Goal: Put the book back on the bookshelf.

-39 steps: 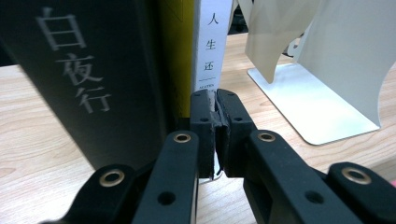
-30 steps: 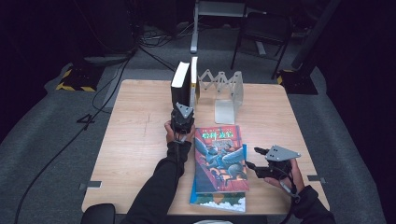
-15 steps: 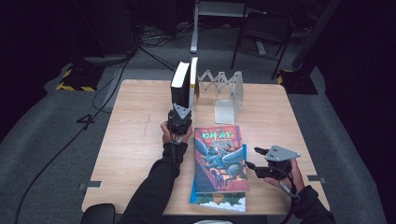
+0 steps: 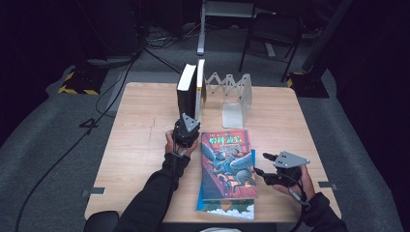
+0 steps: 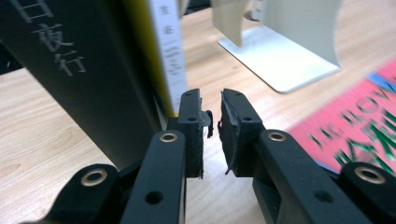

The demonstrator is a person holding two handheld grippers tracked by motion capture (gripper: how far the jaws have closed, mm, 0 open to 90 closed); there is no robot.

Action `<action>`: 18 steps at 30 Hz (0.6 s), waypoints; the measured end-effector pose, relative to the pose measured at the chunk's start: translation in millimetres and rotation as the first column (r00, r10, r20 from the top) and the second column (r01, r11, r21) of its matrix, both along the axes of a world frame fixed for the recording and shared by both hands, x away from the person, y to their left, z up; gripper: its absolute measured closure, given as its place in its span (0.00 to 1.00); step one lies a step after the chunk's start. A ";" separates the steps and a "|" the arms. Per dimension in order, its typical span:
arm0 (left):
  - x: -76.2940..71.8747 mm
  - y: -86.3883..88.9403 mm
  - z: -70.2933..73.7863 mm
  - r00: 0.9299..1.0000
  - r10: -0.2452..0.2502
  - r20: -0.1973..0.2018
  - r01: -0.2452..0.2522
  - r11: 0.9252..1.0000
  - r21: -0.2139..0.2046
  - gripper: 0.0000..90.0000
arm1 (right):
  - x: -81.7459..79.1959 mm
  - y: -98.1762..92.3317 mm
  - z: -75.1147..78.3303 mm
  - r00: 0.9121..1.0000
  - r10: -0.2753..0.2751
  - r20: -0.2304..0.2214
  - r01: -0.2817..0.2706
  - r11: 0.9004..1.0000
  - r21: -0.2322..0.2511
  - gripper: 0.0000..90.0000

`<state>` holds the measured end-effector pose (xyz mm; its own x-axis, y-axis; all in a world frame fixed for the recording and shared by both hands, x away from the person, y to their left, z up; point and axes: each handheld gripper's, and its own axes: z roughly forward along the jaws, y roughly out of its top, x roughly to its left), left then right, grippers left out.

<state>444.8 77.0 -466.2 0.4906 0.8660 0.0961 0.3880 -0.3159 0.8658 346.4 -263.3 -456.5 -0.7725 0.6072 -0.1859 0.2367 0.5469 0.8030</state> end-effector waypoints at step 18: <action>-53.1 30.2 0.0 0.961 -0.266 -0.076 0.274 0.952 0.139 0.60 | -7.6 3.6 0.8 0.998 0.047 -0.046 -0.046 0.999 0.019 0.42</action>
